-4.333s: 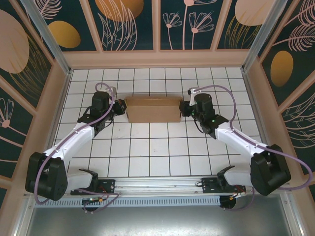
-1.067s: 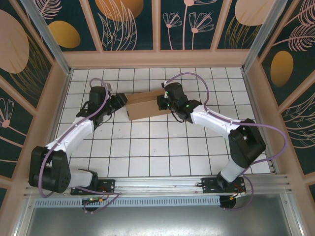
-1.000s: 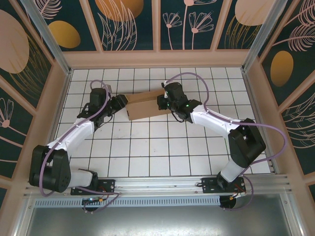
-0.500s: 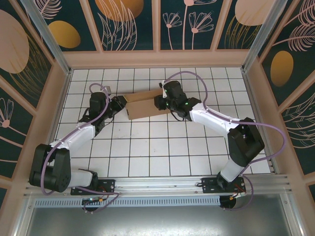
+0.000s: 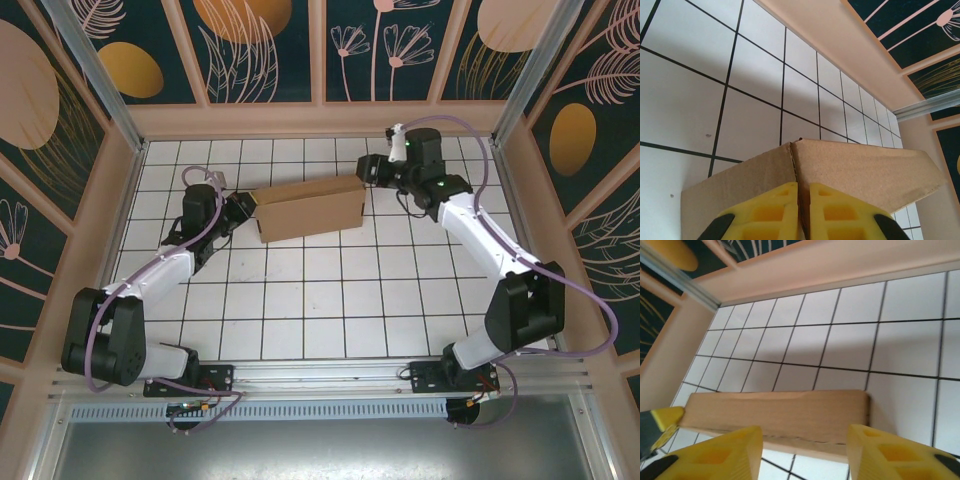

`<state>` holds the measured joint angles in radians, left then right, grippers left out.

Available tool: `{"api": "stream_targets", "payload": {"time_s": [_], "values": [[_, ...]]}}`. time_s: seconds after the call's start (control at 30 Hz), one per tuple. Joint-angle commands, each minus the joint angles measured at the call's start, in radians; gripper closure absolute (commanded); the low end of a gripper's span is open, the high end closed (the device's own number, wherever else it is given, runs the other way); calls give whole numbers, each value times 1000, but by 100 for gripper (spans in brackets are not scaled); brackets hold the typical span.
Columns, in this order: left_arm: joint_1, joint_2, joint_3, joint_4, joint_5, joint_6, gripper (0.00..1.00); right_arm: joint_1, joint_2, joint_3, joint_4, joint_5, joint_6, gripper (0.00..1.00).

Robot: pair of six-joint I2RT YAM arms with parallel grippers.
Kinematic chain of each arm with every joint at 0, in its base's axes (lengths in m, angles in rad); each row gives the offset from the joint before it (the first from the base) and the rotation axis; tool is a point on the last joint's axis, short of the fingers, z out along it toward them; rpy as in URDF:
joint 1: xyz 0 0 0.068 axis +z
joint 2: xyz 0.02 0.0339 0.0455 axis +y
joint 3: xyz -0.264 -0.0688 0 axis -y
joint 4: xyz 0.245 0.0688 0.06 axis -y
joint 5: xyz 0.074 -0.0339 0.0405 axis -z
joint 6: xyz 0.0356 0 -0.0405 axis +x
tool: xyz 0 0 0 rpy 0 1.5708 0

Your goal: Fold the paper box

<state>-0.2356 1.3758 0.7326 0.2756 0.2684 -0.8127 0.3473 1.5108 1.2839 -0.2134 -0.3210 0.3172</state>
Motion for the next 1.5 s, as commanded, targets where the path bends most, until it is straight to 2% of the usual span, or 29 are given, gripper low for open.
{"api": "stream_targets", "payload": {"time_s": [0.0,0.2,0.37,0.57,0.83,1.07,1.33,1.47], "values": [[4,61,-22,-201,-32,43,90,-32,21,-2,15,-32,-26,49],[3,69,-6,-221,-33,60,91,-75,104,12,40,-95,-33,47],[3,72,-1,-234,-33,73,91,-75,165,35,56,-154,-27,47],[3,66,-2,-239,-31,77,91,-70,193,8,83,-156,-21,48],[3,61,-10,-240,-29,88,92,-77,230,-31,109,-166,9,66],[4,55,-22,-237,-29,90,92,-75,230,-135,139,-152,25,70],[3,70,-30,-229,-36,81,94,-77,251,-202,123,-87,51,80],[4,82,-35,-221,-28,79,96,-71,232,-234,148,-101,56,85]]}}
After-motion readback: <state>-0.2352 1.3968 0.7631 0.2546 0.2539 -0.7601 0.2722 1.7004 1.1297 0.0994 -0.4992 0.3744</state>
